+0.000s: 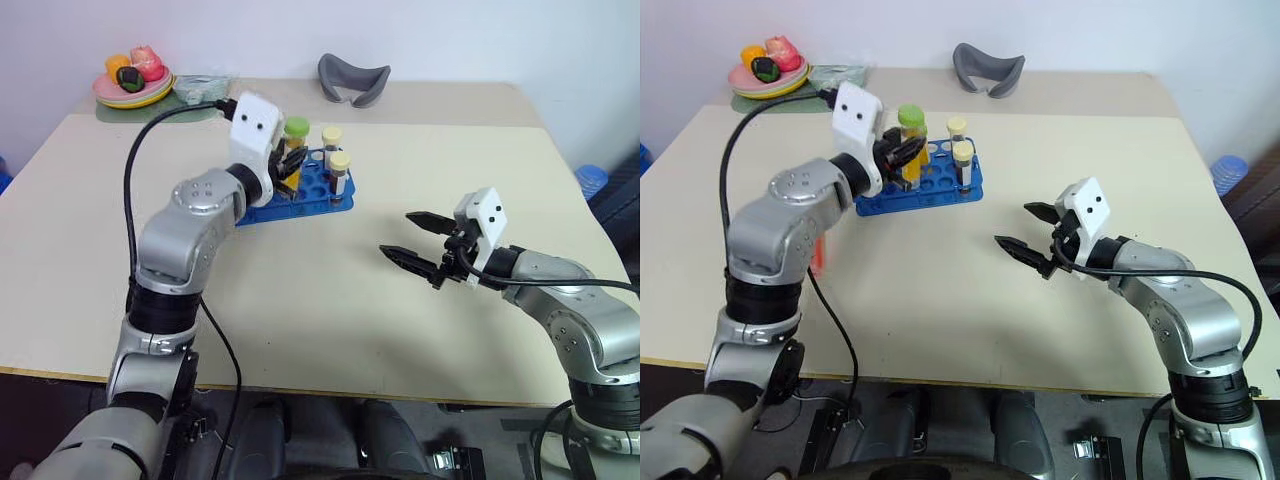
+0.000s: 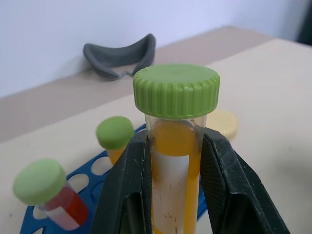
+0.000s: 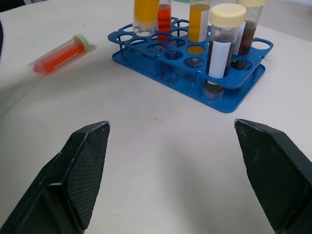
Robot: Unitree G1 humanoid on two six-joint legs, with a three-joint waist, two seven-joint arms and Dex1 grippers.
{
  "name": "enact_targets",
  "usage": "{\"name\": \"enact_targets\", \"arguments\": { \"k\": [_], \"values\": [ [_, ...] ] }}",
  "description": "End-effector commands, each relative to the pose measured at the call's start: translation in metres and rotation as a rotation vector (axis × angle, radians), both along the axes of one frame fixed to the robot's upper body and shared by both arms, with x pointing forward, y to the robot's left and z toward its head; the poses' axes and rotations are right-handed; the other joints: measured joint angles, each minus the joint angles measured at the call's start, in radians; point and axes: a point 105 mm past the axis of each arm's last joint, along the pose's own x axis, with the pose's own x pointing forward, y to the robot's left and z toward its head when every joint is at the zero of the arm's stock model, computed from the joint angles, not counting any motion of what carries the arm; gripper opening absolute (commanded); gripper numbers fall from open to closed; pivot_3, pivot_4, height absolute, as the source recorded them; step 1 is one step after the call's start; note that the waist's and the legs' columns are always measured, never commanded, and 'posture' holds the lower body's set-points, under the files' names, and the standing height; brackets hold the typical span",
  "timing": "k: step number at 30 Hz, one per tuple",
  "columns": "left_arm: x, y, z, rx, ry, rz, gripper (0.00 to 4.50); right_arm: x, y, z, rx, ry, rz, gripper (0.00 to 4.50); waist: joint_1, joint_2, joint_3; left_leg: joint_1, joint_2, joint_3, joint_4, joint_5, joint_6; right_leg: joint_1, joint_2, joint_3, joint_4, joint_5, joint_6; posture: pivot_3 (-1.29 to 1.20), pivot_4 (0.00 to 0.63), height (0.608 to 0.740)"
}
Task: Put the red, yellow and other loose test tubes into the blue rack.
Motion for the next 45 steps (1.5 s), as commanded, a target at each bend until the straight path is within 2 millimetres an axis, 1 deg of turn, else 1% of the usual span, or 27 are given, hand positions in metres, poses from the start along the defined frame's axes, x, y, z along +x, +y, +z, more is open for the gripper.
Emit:
{"name": "enact_targets", "arguments": {
  "k": [1, 6, 10, 13, 16, 21, 28, 36, 41, 45],
  "values": [
    [0.001, -0.002, 0.003, 0.029, -0.118, 0.037, 0.86, 0.002, -0.002, 0.013, -0.017, -0.034, 0.014, 4.19, -0.001, 0.0, 0.0, 0.0, 0.0, 0.0, 0.0, 0.0, 0.001, 0.0, 0.0, 0.0, 0.0, 0.0, 0.0, 0.0, 0.15, 0.74],
    [0.009, -0.003, -0.002, -0.01, -0.119, 0.098, 0.86, 0.004, -0.005, 0.017, -0.034, -0.034, 0.021, 4.19, -0.001, 0.0, 0.0, 0.0, 0.0, 0.0, 0.0, -0.001, 0.002, 0.0, 0.0, 0.0, 0.0, 0.0, 0.0, 0.0, 0.15, 0.74],
    [0.021, -0.01, -0.006, -0.048, -0.128, 0.132, 0.86, 0.008, -0.007, 0.023, -0.046, -0.055, 0.013, 4.19, 0.0, 0.0, 0.0, 0.0, 0.0, 0.0, 0.001, -0.001, 0.002, 0.001, 0.0, 0.0, 0.0, 0.0, 0.0, 0.0, 0.15, 0.74],
    [0.03, -0.013, -0.007, -0.056, -0.14, 0.151, 0.86, 0.009, -0.007, 0.027, -0.03, -0.072, 0.007, 4.19, -0.001, 0.0, 0.0, 0.0, 0.0, 0.0, 0.001, -0.001, 0.002, 0.0, 0.0, 0.0, 0.0, 0.0, 0.0, 0.0, 0.15, 0.74],
    [0.033, -0.014, -0.01, -0.064, -0.145, 0.15, 0.86, 0.008, -0.005, 0.033, 0.011, -0.113, 0.011, 4.19, -0.003, 0.0, 0.0, 0.0, 0.0, 0.0, 0.001, -0.001, 0.003, 0.0, 0.0, 0.0, 0.0, 0.0, 0.0, 0.0, 0.15, 0.74],
    [0.037, -0.013, -0.016, -0.064, -0.136, 0.152, 0.86, 0.005, -0.002, 0.038, 0.05, -0.166, 0.017, 4.19, -0.001, 0.0, 0.0, 0.0, 0.0, 0.0, 0.001, -0.001, 0.003, 0.0, 0.0, 0.0, 0.0, 0.0, 0.0, 0.0, 0.15, 0.74],
    [0.038, -0.015, -0.023, -0.078, -0.111, 0.14, 0.86, 0.005, -0.009, 0.032, 0.042, -0.163, -0.02, 4.19, -0.001, 0.0, 0.0, 0.0, 0.0, 0.0, 0.001, -0.001, 0.003, 0.0, 0.0, 0.0, 0.0, 0.0, 0.0, 0.0, 0.15, 0.74],
    [0.034, -0.03, -0.024, -0.099, -0.098, 0.077, 0.86, 0.005, -0.01, 0.033, 0.043, -0.165, -0.03, 4.19, -0.001, 0.0, 0.0, 0.0, 0.0, 0.0, 0.001, -0.001, 0.003, 0.001, 0.0, 0.0, 0.0, 0.0, 0.0, 0.0, 0.15, 0.74],
    [0.034, -0.023, -0.031, -0.068, -0.085, 0.095, 0.86, 0.006, -0.011, 0.033, 0.043, -0.165, -0.034, 4.19, -0.003, 0.0, 0.0, 0.0, 0.0, 0.0, 0.001, -0.001, 0.003, 0.0, 0.0, 0.0, 0.0, 0.0, 0.0, 0.0, 0.15, 0.74],
    [0.036, -0.012, -0.032, -0.053, -0.092, 0.131, 0.86, 0.006, -0.01, 0.033, 0.049, -0.164, -0.038, 4.19, -0.003, 0.0, 0.0, 0.0, 0.0, 0.0, 0.001, -0.001, 0.003, 0.0, 0.0, 0.0, 0.0, 0.0, 0.0, 0.0, 0.15, 0.74]
  ]
}}
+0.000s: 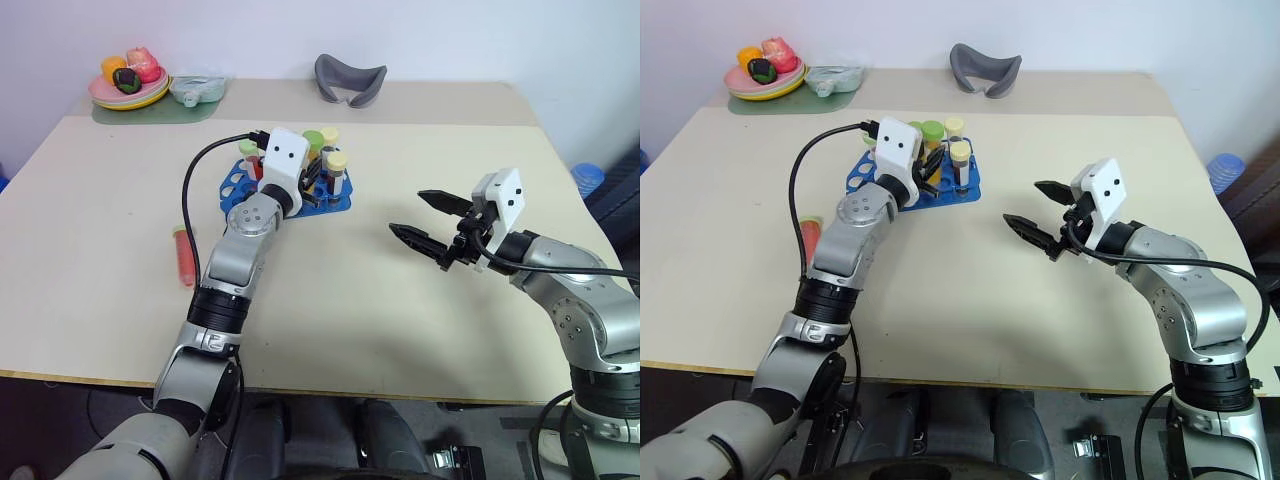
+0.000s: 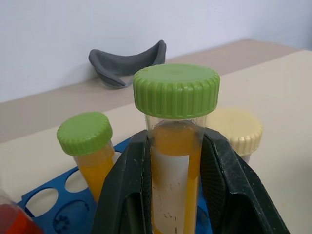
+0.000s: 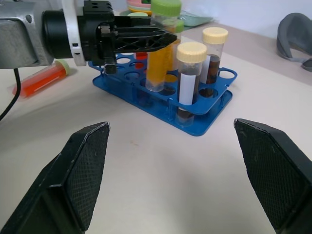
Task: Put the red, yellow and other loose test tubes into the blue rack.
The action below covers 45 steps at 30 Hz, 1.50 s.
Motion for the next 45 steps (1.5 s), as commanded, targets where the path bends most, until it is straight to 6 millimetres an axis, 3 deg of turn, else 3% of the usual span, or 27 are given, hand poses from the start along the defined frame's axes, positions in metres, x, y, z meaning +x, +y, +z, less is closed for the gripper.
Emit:
{"name": "enact_targets", "arguments": {
  "k": [1, 18, 23, 33, 40, 41, 45],
  "values": [
    [0.0, 0.013, 0.003, 0.011, -0.022, 0.04, 0.86, -0.003, 0.0, 0.015, 0.003, -0.067, 0.002, 4.19, 0.0, 0.0, 0.0, 0.0, 0.0, 0.0, 0.0, 0.0, 0.0, 0.0, 0.0, 0.0, 0.0, 0.0, 0.0, 0.0, 0.15, 0.74],
    [-0.001, 0.011, -0.014, 0.013, 0.024, 0.032, 0.86, -0.002, 0.0, 0.014, 0.007, -0.068, 0.005, 4.19, 0.001, 0.0, 0.0, 0.001, 0.0, 0.0, 0.0, 0.0, 0.0, 0.001, 0.0, 0.0, 0.0, 0.0, 0.0, 0.0, 0.15, 0.74],
    [0.002, 0.012, -0.026, -0.091, 0.134, 0.043, 0.86, -0.002, -0.001, 0.015, 0.003, -0.07, 0.003, 4.19, 0.001, 0.0, 0.0, 0.001, 0.0, 0.0, 0.0, 0.0, 0.0, 0.001, 0.0, 0.0, 0.0, 0.0, 0.0, 0.0, 0.15, 0.74],
    [0.005, 0.016, -0.025, -0.066, 0.12, 0.07, 0.86, -0.001, 0.001, 0.014, 0.008, -0.069, 0.009, 4.19, 0.001, 0.0, 0.0, 0.001, 0.0, 0.0, 0.0, 0.0, 0.0, 0.001, 0.0, 0.0, 0.0, 0.0, 0.0, 0.0, 0.15, 0.74],
    [-0.001, 0.016, -0.023, -0.04, 0.075, 0.056, 4.18, 0.0, 0.003, 0.014, 0.008, -0.067, 0.015, 4.19, 0.001, 0.0, 0.0, 0.001, 0.0, 0.0, 0.0, 0.0, 0.0, 0.001, 0.0, 0.0, 0.0, 0.0, 0.0, 0.0, 0.15, 0.74],
    [-0.002, 0.017, -0.02, -0.037, 0.059, 0.062, 4.36, 0.0, 0.003, 0.014, 0.008, -0.067, 0.016, 4.19, 0.0, 0.0, 0.0, 0.001, 0.0, 0.0, 0.0, 0.0, 0.0, 0.001, 0.0, 0.0, 0.0, 0.0, 0.0, 0.0, 0.15, 0.74],
    [-0.011, 0.023, -0.004, -0.098, 0.002, 0.066, 4.36, 0.001, 0.004, 0.013, 0.007, -0.064, 0.019, 4.19, 0.002, 0.0, 0.0, 0.0, 0.0, 0.0, 0.0, 0.0, 0.0, 0.0, 0.0, 0.0, 0.0, 0.0, 0.0, 0.0, 0.15, 0.74]
  ]
}}
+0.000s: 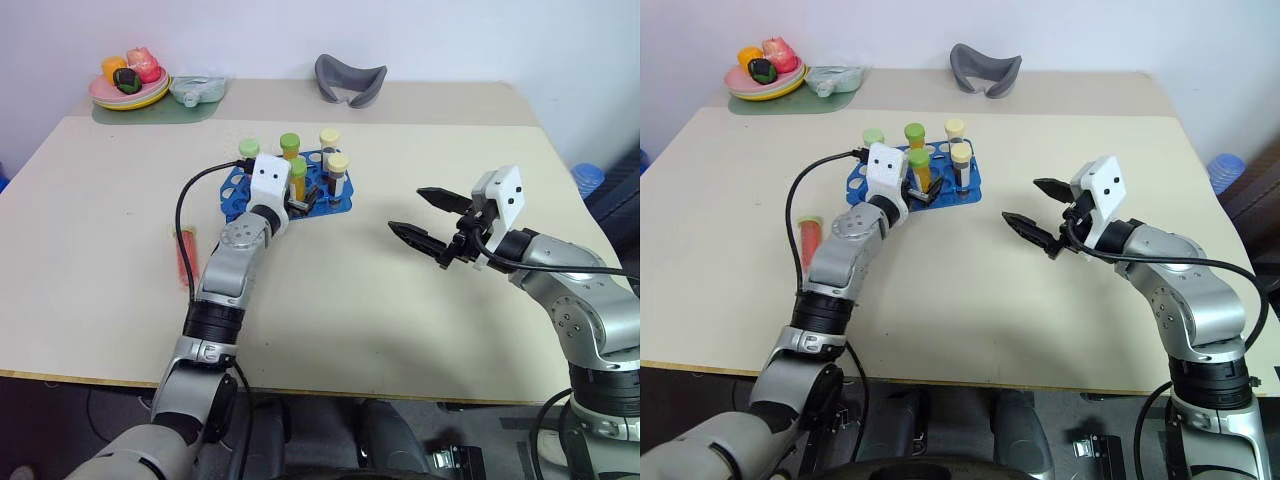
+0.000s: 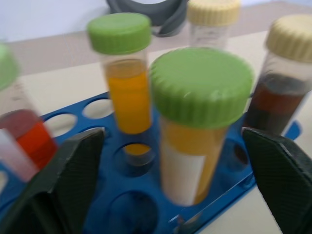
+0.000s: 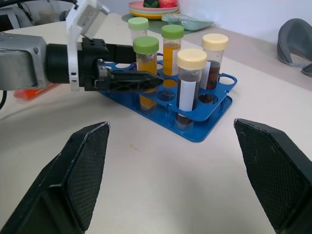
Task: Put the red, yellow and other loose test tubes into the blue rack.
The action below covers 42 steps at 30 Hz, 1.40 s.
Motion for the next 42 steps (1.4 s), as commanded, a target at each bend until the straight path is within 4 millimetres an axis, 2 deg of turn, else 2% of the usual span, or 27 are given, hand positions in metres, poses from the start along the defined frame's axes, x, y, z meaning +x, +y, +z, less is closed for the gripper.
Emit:
{"name": "enact_targets", "arguments": {
  "k": [1, 6, 8, 9, 12, 14, 17, 19, 24, 28, 32, 35, 42],
  "values": [
    [-0.013, 0.002, 0.036, -0.044, -0.134, -0.004, 4.36, 0.0, 0.002, 0.011, 0.004, -0.051, 0.011, 4.19, 0.001, 0.0, 0.0, 0.0, 0.0, 0.0, 0.0, 0.0, 0.0, 0.0, 0.0, 0.0, 0.0, 0.0, 0.0, 0.0, 0.15, 0.74],
    [-0.036, 0.031, 0.047, -0.125, -0.077, 0.056, 4.36, 0.002, 0.001, 0.009, -0.004, -0.043, 0.022, 4.19, -0.004, 0.0, 0.0, 0.0, 0.001, 0.0, 0.0, 0.0, 0.0, 0.0, 0.0, 0.0, 0.0, 0.0, 0.0, 0.0, 0.15, 0.74],
    [-0.04, 0.05, 0.044, -0.141, 0.01, 0.146, 4.36, 0.002, -0.001, 0.007, -0.006, -0.039, 0.024, 4.19, -0.003, 0.0, 0.0, 0.0, 0.001, 0.0, 0.0, 0.0, 0.0, 0.0, 0.0, 0.0, 0.001, 0.0, 0.0, 0.0, 0.15, 0.74],
    [-0.041, 0.065, 0.042, -0.103, 0.061, 0.236, 4.36, 0.003, -0.002, 0.007, -0.008, -0.037, 0.027, 4.19, -0.003, 0.0, 0.0, 0.0, 0.001, 0.0, 0.0, 0.0, 0.0, 0.0, 0.0, 0.0, 0.001, 0.0, 0.0, 0.0, 0.15, 0.74],
    [-0.047, 0.103, 0.047, -0.119, 0.176, 0.426, 4.36, 0.007, -0.003, 0.005, -0.009, -0.035, 0.037, 4.19, -0.004, 0.0, 0.0, 0.0, 0.0, -0.001, 0.0, 0.0, 0.0, 0.0, 0.0, 0.0, 0.001, 0.0, 0.0, 0.0, 0.15, 0.74],
    [-0.051, 0.118, 0.051, -0.153, 0.231, 0.505, 4.36, 0.009, -0.001, 0.004, -0.008, -0.036, 0.047, 4.19, -0.003, -0.001, 0.0, 0.0, 0.0, -0.001, 0.0, 0.0, 0.0, 0.0, 0.001, 0.0, 0.001, 0.0, 0.0, 0.0, 0.15, 0.74],
    [-0.053, 0.155, 0.04, -0.166, 0.443, 0.724, 4.36, 0.013, 0.005, 0.003, 0.004, -0.035, 0.075, 4.19, -0.003, -0.001, 0.0, 0.0, 0.0, -0.001, 0.0, 0.0, 0.0, 0.0, 0.0, -0.001, 0.0, 0.0, 0.0, 0.0, 0.15, 0.74],
    [-0.052, 0.164, 0.031, -0.165, 0.548, 0.77, 4.36, 0.014, 0.009, 0.002, 0.004, -0.034, 0.091, 4.19, -0.006, -0.001, 0.0, 0.0, 0.0, -0.001, 0.0, 0.0, 0.0, 0.0, 0.001, -0.001, 0.001, 0.0, 0.0, 0.0, 0.15, 0.74],
    [-0.045, 0.176, 0.004, -0.224, 0.746, 0.813, 4.36, 0.016, 0.014, 0.002, -0.001, -0.038, 0.114, 4.19, -0.003, -0.001, 0.0, 0.0, 0.0, -0.001, 0.0, 0.0, -0.001, 0.0, 0.0, -0.001, 0.001, 0.0, 0.0, 0.0, 0.15, 0.74],
    [-0.039, 0.169, -0.015, -0.269, 0.903, 0.795, 4.36, 0.017, 0.013, 0.004, -0.007, -0.046, 0.116, 4.19, -0.001, -0.001, 0.001, 0.0, 0.0, -0.001, 0.0, 0.003, -0.005, -0.001, 0.0, -0.001, 0.001, 0.0, 0.0, 0.0, 0.15, 0.74],
    [-0.035, 0.156, -0.023, -0.31, 0.994, 0.773, 4.36, 0.014, 0.009, 0.003, -0.019, -0.039, 0.107, 4.19, 0.0, -0.001, 0.001, -0.001, 0.0, -0.001, 0.0, 0.002, -0.005, -0.001, -0.001, -0.001, 0.0, 0.0, 0.0, 0.0, 0.15, 0.74],
    [-0.034, 0.15, -0.027, -0.325, 1.049, 0.774, 4.36, 0.005, 0.004, -0.001, -0.04, -0.013, 0.121, 4.19, 0.001, -0.001, 0.001, -0.001, 0.0, -0.001, -0.001, 0.002, -0.005, -0.001, -0.001, -0.001, 0.0, 0.0, 0.0, 0.0, 0.15, 0.74],
    [-0.036, 0.148, -0.029, -0.321, 1.096, 0.794, 4.36, -0.029, -0.009, -0.003, -0.111, 0.009, 0.263, 4.19, -0.004, -0.001, 0.001, -0.001, -0.001, 0.0, -0.001, 0.002, -0.003, -0.001, -0.001, -0.001, 0.0, 0.0, 0.0, 0.0, 0.15, 0.74]
  ]
}}
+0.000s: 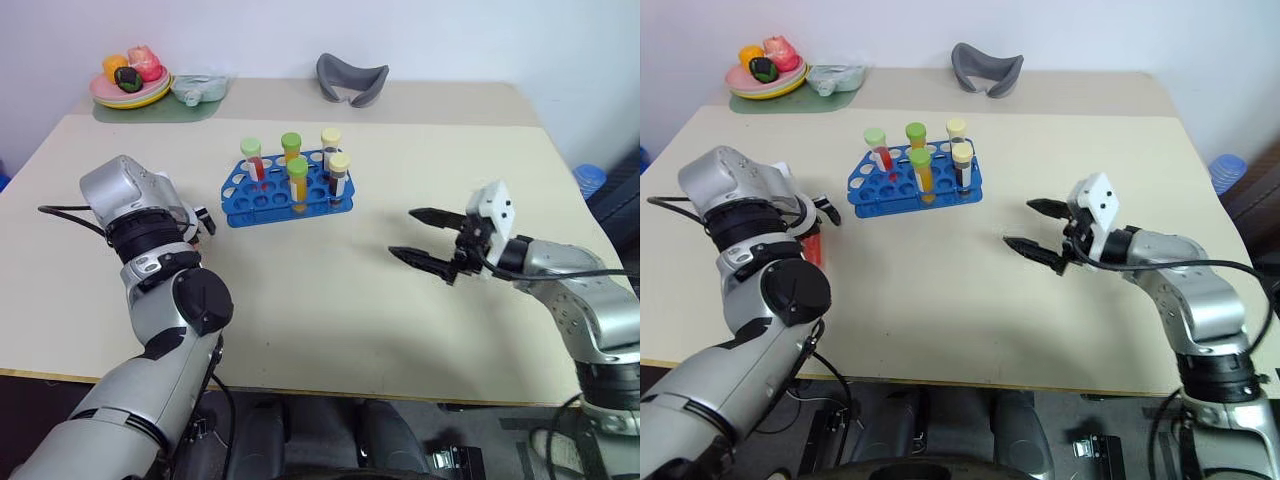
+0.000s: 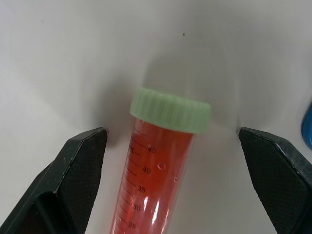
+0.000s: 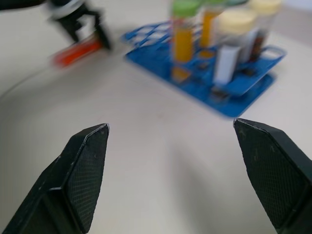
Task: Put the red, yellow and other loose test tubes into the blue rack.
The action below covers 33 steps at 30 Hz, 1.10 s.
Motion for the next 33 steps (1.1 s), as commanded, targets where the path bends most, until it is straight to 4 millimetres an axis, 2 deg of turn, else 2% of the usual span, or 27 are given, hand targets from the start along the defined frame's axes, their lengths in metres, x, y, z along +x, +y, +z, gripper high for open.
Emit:
{"name": "enact_targets", "arguments": {
  "k": [1, 8, 11, 27, 30, 33],
  "values": [
    [-0.001, -0.002, 0.001, -0.014, 0.02, 0.003, 4.36, -0.014, -0.001, 0.019, -0.005, -0.078, 0.083, 4.19, -0.003, 0.0, 0.0, 0.0, 0.0, 0.0, 0.0, 0.0, 0.0, 0.0, 0.0, 0.0, 0.0, 0.0, 0.0, 0.0, 0.15, 0.74],
    [-0.005, -0.004, -0.003, -0.013, 0.042, 0.007, 4.36, -0.024, 0.006, 0.027, 0.0, -0.13, 0.257, 4.19, -0.002, 0.0, 0.0, 0.001, 0.0, 0.0, 0.0, 0.0, 0.0, 0.0, 0.0, 0.0, 0.0, 0.0, 0.0, 0.0, 0.15, 0.74],
    [-0.007, -0.005, -0.005, -0.009, 0.047, 0.005, 4.36, -0.022, 0.009, 0.028, 0.011, -0.136, 0.302, 4.19, -0.001, 0.0, 0.0, 0.001, 0.0, 0.0, 0.0, 0.001, -0.002, 0.001, 0.0, 0.0, 0.0, 0.0, 0.0, 0.0, 0.15, 0.74],
    [-0.019, -0.009, -0.005, -0.027, 0.072, 0.035, 4.36, -0.004, 0.024, 0.037, 0.047, -0.188, 0.358, 4.19, -0.001, 0.0, 0.0, 0.001, 0.0, 0.001, 0.0, 0.002, -0.003, 0.0, 0.0, 0.0, 0.0, 0.0, 0.0, 0.0, 0.15, 0.74],
    [-0.019, -0.011, -0.003, -0.036, 0.072, 0.032, 3.53, -0.004, 0.026, 0.037, 0.047, -0.19, 0.361, 4.19, 0.001, 0.0, 0.0, 0.001, 0.0, 0.001, 0.0, 0.002, -0.003, 0.0, 0.0, 0.0, 0.0, 0.0, 0.0, 0.0, 0.15, 0.74],
    [-0.02, -0.009, -0.002, -0.029, 0.076, 0.039, 2.08, -0.005, 0.027, 0.036, 0.049, -0.193, 0.359, 4.19, 0.001, 0.0, 0.0, 0.001, 0.0, 0.001, 0.0, 0.001, -0.001, 0.0, 0.0, 0.0, 0.001, 0.0, 0.0, 0.0, 0.15, 0.74]
  ]
}}
